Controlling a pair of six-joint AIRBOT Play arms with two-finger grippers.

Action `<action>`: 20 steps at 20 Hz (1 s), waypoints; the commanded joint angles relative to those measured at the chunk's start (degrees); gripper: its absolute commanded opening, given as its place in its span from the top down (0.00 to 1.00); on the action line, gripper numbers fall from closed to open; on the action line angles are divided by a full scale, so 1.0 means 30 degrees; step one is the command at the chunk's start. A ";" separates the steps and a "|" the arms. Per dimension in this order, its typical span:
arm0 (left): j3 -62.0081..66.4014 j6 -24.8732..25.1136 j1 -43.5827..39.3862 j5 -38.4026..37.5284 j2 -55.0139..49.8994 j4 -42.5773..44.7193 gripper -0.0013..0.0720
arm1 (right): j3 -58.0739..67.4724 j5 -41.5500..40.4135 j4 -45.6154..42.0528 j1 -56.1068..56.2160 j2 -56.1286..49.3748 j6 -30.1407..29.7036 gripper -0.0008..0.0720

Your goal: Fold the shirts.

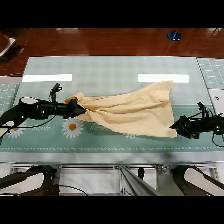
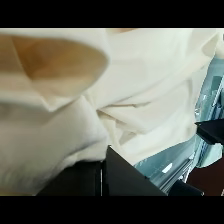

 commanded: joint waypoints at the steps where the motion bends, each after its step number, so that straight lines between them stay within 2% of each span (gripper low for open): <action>1: 0.0022 0.0044 -0.0029 0.0007 -0.0015 0.0000 0.96 | -0.0007 -0.0248 0.2980 0.0022 -0.1319 -0.1479 0.43; 3: 0.0029 0.0102 -0.0029 0.0015 -0.0015 0.0000 0.96 | 0.0000 -0.0342 0.3497 0.0211 -0.1719 -0.1792 0.48; 4: 0.0029 0.0102 -0.0029 0.0015 -0.0015 -0.0007 0.96 | 0.0066 -0.0342 0.3490 0.0721 -0.1843 -0.2113 0.62; 5: 0.0124 0.0095 -0.0029 -0.0007 0.0000 -0.0015 0.96 | 0.0291 -0.0328 0.3577 0.1479 -0.1872 -0.2645 0.96; 9: 0.2572 0.0080 0.0437 -0.1647 0.1311 -0.0044 0.96 | 0.4415 0.1858 0.3825 0.4167 -0.1122 -0.2280 0.96; 12: 0.6499 -0.0131 0.1668 -0.2025 0.3956 -0.0284 0.96 | 1.0433 0.2062 0.3832 0.4983 0.1020 -0.0940 0.96; 16: 1.2131 -0.0576 0.4335 -0.2025 0.7497 -0.0211 0.96 | 1.9263 0.1596 0.2412 0.4845 0.3446 0.0284 0.96; 20: 1.5606 -0.0787 0.7890 -0.2040 1.1315 0.0510 0.96 | 2.3941 0.1384 0.0168 0.4845 0.6652 0.1341 0.96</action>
